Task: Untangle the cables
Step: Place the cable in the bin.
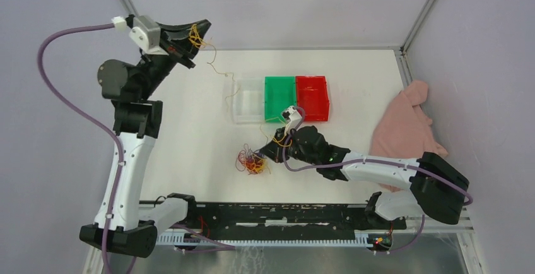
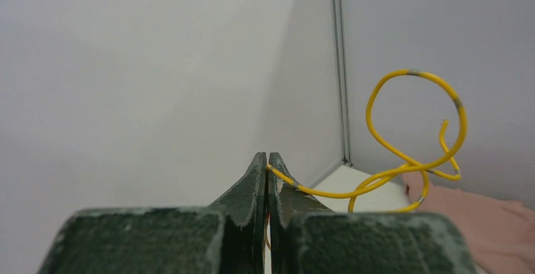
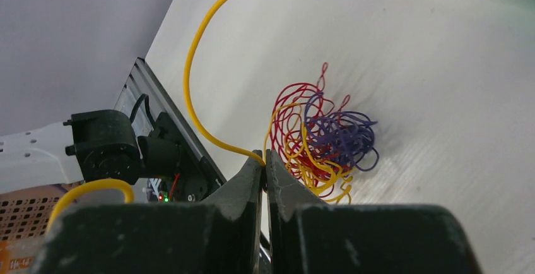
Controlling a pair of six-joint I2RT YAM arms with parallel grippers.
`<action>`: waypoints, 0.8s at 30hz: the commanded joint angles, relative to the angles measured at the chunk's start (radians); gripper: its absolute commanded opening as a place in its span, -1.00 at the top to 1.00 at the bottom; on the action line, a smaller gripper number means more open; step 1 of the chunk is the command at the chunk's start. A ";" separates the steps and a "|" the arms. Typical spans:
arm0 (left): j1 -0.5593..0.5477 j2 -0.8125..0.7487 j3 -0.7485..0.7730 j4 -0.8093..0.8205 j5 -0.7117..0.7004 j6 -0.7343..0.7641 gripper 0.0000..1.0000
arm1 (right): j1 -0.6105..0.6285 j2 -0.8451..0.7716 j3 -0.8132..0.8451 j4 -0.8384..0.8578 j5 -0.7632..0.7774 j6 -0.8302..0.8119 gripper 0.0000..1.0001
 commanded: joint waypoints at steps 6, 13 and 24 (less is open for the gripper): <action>-0.026 0.067 -0.171 0.034 -0.029 -0.005 0.94 | -0.003 -0.131 -0.094 -0.065 -0.033 0.035 0.81; -0.069 0.213 -0.200 0.049 -0.059 0.025 0.94 | -0.003 -0.179 -0.104 -0.112 -0.002 0.028 0.81; -0.103 0.451 -0.115 0.030 -0.065 0.121 0.94 | -0.004 -0.272 -0.114 -0.203 0.059 -0.008 0.83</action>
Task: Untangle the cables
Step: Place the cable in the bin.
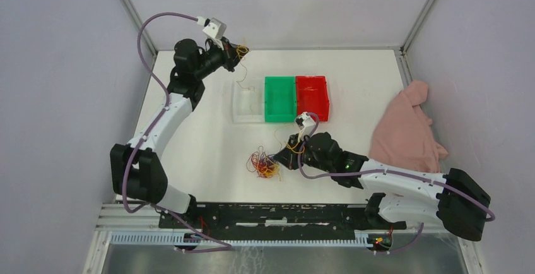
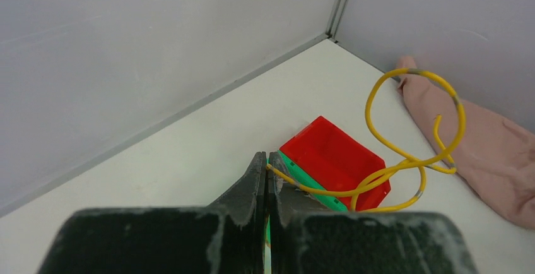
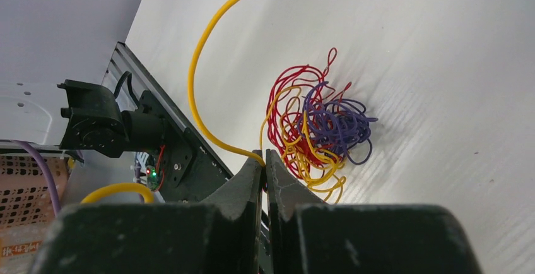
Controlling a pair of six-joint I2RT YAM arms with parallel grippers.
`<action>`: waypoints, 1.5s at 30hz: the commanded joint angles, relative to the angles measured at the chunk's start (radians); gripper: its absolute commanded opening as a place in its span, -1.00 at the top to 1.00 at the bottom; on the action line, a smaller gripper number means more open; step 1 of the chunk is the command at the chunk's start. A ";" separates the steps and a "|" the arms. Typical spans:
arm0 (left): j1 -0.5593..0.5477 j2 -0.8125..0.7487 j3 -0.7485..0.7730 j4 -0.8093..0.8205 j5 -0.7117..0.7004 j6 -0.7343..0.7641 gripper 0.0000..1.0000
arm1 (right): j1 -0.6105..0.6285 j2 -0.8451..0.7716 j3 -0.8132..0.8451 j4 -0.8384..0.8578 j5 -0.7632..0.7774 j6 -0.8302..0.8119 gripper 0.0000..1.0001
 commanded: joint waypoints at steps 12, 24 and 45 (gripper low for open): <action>-0.023 0.203 0.081 -0.117 -0.087 0.296 0.94 | -0.021 -0.066 0.024 -0.088 0.081 -0.047 0.84; -0.114 0.317 0.073 -0.391 -0.332 0.416 0.94 | -0.031 -0.022 0.055 -0.076 0.060 -0.023 0.86; -0.145 0.420 0.135 -0.518 -0.556 0.455 0.31 | -0.035 -0.064 0.065 -0.101 0.056 -0.003 0.85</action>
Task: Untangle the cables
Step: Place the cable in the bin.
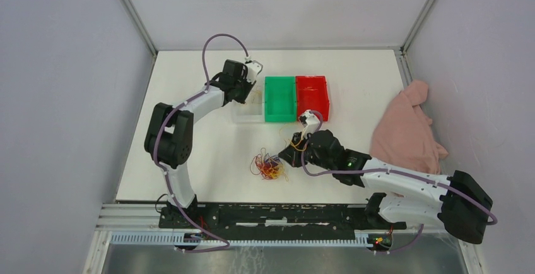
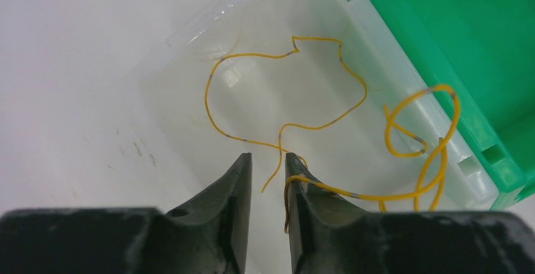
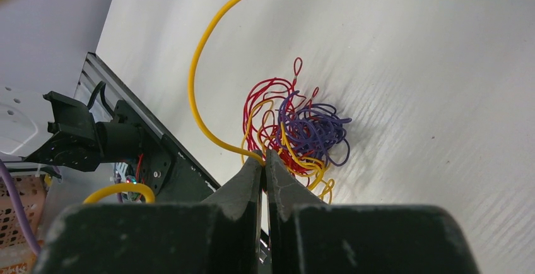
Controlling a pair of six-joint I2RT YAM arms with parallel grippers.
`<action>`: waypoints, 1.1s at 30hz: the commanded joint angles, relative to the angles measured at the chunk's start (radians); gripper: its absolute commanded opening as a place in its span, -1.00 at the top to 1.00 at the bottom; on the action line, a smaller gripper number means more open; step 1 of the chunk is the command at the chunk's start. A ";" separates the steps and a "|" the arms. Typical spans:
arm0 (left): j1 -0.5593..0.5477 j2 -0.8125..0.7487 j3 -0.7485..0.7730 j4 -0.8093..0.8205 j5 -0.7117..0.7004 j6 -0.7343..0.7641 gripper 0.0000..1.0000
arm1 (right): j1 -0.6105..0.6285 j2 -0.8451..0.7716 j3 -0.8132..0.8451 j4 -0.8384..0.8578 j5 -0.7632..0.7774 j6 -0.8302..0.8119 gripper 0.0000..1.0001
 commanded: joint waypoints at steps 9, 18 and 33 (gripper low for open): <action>-0.003 -0.078 0.081 -0.216 0.094 0.062 -0.15 | -0.008 -0.068 0.041 -0.004 -0.002 0.005 0.83; 0.009 -0.067 0.185 -0.359 0.205 0.088 -0.01 | -0.010 -0.097 0.036 -0.027 -0.003 -0.005 0.82; 0.010 -0.096 0.276 -0.566 0.367 0.370 -0.56 | -0.015 -0.083 0.036 -0.022 -0.021 0.002 0.70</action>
